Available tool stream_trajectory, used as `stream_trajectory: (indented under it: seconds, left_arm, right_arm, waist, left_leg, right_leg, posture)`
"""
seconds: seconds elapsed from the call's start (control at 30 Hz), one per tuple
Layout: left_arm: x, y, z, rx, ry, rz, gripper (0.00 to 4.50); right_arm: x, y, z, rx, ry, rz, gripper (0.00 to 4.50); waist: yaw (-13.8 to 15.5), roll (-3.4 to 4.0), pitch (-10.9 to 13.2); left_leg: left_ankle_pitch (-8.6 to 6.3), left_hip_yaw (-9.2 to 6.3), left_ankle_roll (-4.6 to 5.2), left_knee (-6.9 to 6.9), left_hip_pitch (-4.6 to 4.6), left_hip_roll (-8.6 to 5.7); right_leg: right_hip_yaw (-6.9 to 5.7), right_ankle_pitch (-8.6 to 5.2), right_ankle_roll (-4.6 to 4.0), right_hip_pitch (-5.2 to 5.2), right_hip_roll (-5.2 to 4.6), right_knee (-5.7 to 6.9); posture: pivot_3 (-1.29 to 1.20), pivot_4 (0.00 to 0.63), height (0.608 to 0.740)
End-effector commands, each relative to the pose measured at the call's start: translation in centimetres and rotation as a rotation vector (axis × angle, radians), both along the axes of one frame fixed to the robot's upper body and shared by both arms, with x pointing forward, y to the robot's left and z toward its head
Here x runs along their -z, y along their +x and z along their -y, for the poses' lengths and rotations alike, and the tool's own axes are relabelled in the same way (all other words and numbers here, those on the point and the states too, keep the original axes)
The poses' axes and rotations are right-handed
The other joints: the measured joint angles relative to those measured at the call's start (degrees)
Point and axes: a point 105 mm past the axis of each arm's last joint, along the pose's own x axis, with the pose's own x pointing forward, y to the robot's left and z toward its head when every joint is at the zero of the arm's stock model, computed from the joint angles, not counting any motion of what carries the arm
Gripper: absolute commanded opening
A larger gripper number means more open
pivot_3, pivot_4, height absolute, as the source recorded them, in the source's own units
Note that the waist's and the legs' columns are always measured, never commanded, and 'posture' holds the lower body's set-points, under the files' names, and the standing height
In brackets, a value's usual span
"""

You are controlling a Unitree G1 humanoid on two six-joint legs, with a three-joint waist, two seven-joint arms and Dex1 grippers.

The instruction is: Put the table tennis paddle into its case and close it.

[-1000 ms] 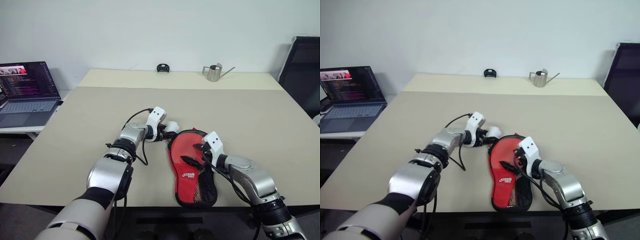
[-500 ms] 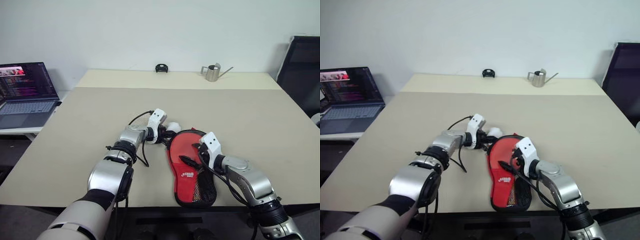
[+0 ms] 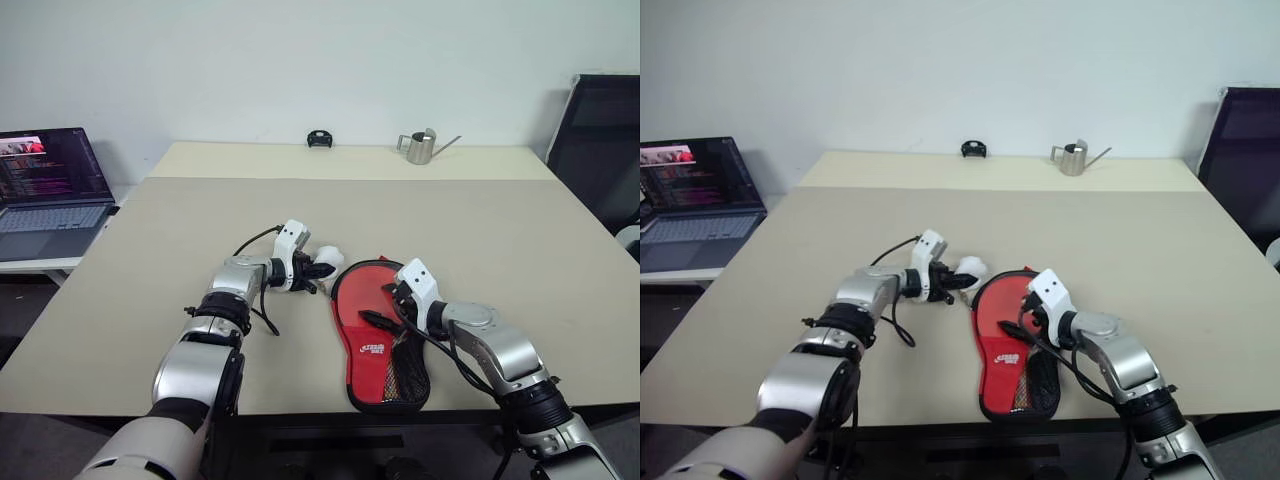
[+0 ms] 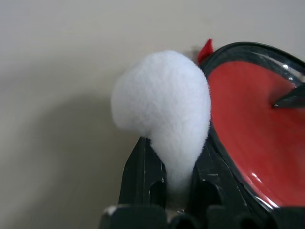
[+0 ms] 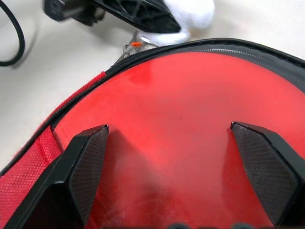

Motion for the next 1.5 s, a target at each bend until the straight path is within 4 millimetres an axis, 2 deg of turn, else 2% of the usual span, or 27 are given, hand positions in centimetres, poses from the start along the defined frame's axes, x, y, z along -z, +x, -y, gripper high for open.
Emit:
stream_trajectory:
  seconds: [0.03, 0.3, 0.5, 0.7, 0.87, 1.1, 1.5]
  left_arm:
    - [-2.5, -0.4, 0.3, 0.038, -0.036, 0.063, 0.14]
    - [-3.6, -4.0, 1.3, 0.176, -0.056, 0.036, 0.14]
    - [-3.1, -4.5, 0.7, 0.163, -0.033, 0.016, 0.14]
    - [-2.8, -2.7, 1.3, 0.111, 0.013, 0.085, 0.14]
    - [-3.8, -0.5, 3.5, 0.087, 0.007, 0.171, 0.14]
    - [-4.1, 0.4, 6.0, 0.148, 0.026, 0.213, 0.14]
    - [-4.0, 2.9, 6.8, 0.021, 0.142, 0.304, 0.14]
  right_arm:
    - [4.4, -0.8, 1.2, 0.048, -0.077, -0.15, 4.5]
    - [5.0, -1.2, -0.2, 0.039, -0.063, -0.166, 4.5]
    - [5.1, -1.3, -1.1, 0.039, -0.048, -0.17, 4.5]
    - [5.3, -1.4, -1.7, 0.04, -0.036, -0.176, 4.5]
    - [5.6, -1.2, -1.9, 0.048, -0.035, -0.182, 4.5]
    - [6.2, -1.0, -1.4, 0.076, -0.045, -0.197, 4.5]
    - [7.0, -1.0, -1.0, 0.099, -0.046, -0.226, 4.5]
  waist:
    - [0.0, -0.05, -0.1]
    - [-0.1, -0.02, -0.1]
    - [-0.2, 0.0, -0.1]
    - [0.0, 0.0, -0.1]
    - [0.0, -0.01, -0.2]
    - [-0.1, -0.01, -0.2]
    - [0.0, -0.03, -0.2]
  left_leg:
    - [0.0, 0.0, 0.0, 0.0, 0.03, 0.0]
    - [-0.01, -0.11, -0.01, -0.14, 0.91, 0.07]
    - [-0.01, -0.12, -0.01, -0.16, 1.06, 0.09]
    - [-0.02, -0.12, -0.02, -0.16, 1.06, 0.09]
    - [-0.02, -0.14, -0.02, -0.16, 1.04, 0.09]
    - [-0.02, -0.11, -0.01, -0.19, 1.05, 0.08]
    - [-0.02, -0.12, -0.01, -0.18, 1.03, 0.07]
  right_leg:
    - [0.0, 0.0, 0.0, 0.01, 0.0, 0.03]
    - [0.01, 0.0, -0.01, 0.95, -0.02, -0.24]
    - [0.05, 0.0, -0.02, 1.02, 0.02, -0.22]
    - [0.05, 0.0, -0.02, 1.03, 0.01, -0.27]
    - [0.01, 0.0, -0.02, 1.04, 0.01, -0.3]
    - [0.02, 0.0, -0.01, 1.04, 0.03, -0.3]
    - [-0.04, -0.01, 0.02, 1.07, 0.03, -0.32]
  posture:
    - [0.0, 0.15, 0.74]
    - [0.0, 0.15, 0.74]
    - [0.0, 0.15, 0.74]
    - [0.0, 0.15, 0.74]
    - [0.0, 0.15, 0.74]
    - [0.0, 0.15, 0.74]
    - [0.0, 0.15, 0.74]
